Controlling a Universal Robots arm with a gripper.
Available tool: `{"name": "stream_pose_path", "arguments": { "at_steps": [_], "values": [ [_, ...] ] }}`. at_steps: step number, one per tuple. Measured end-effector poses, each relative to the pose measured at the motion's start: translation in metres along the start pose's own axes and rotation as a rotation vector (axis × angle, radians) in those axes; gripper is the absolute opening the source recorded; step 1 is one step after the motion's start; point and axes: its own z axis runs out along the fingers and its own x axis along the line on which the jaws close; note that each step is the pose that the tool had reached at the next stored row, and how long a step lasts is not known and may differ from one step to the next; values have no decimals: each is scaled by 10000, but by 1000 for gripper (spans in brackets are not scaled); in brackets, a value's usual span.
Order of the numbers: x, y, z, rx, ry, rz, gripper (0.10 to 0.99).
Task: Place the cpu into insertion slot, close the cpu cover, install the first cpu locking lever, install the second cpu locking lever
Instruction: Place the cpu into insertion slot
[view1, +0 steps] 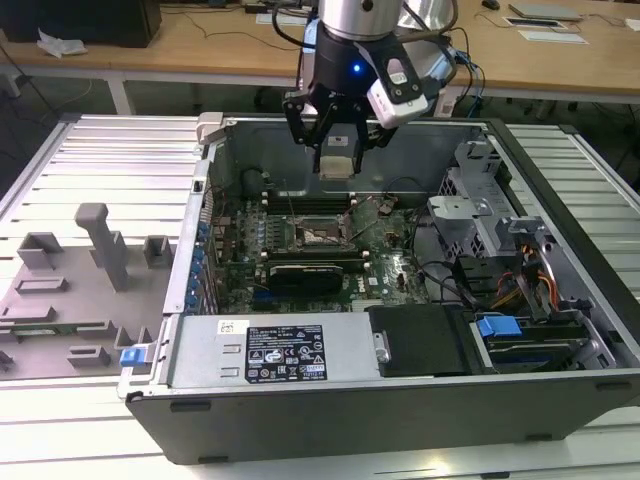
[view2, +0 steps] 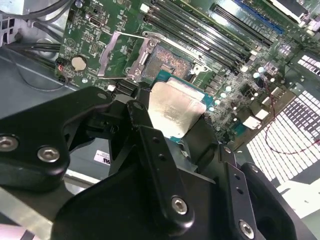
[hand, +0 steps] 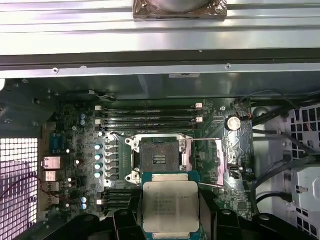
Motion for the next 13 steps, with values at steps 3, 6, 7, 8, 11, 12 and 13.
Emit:
{"name": "stream_pose_path", "arguments": {
  "at_steps": [3, 6, 7, 8, 11, 12, 13],
  "values": [
    [2, 0, 64, 10, 1, 1, 541],
    [2, -1, 136, 40, -11, 120, 541],
    [3, -1, 143, 40, -24, 277, 541],
    [3, -2, 147, 38, -36, 432, 541],
    [3, -3, 162, 32, -83, 986, 541],
    [3, -4, 171, 28, -112, 1331, 541],
    [3, -4, 177, 26, -131, 1559, 541]
  ]
}}
